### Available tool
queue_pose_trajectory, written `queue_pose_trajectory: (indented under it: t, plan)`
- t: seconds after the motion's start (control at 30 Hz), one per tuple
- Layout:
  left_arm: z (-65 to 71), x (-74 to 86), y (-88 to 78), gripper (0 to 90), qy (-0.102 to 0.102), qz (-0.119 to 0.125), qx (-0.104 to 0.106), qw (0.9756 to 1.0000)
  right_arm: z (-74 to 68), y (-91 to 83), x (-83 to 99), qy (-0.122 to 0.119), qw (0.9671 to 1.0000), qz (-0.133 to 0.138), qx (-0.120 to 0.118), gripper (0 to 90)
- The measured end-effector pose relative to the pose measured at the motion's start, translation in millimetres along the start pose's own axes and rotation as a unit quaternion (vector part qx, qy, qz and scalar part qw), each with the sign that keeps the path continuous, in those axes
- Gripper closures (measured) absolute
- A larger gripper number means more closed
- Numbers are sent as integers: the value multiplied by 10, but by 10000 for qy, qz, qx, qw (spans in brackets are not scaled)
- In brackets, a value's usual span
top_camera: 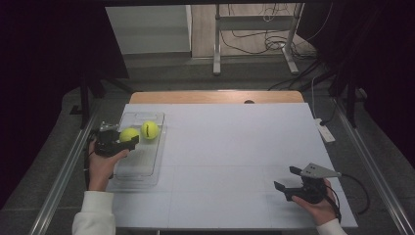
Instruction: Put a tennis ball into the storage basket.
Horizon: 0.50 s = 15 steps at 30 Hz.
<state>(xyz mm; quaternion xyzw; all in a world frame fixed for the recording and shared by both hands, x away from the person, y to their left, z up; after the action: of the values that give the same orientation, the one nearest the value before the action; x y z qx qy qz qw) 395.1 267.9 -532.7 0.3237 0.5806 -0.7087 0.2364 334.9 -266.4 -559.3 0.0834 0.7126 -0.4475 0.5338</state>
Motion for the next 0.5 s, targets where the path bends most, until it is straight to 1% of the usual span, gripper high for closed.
queue_pose_trajectory:
  t: [0.07,0.23,0.33,0.5]
  plan:
    - [-4,16,12,274,3,-64,-8,10000,0,0,0,4,10000,-1,-2,145]
    - [5,56,45,274,83,-236,-22,9997,1,-2,-1,6,10000,3,-4,145]
    - [5,90,67,274,149,-384,-43,9991,3,-3,0,1,10000,-2,10,145]
    - [-13,134,92,274,165,-563,-92,9982,2,-2,0,5,10000,0,-1,145]
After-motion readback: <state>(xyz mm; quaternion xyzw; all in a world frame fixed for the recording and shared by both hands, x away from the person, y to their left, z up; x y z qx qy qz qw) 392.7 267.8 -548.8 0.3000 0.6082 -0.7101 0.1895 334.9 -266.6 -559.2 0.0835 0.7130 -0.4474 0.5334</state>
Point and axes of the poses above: each handheld gripper's, and its own axes: y roughly forward along the jaws, x roughly out of its underside, z roughly to its right, the point moved 9 cm from there along y, roughly forward along the jaws
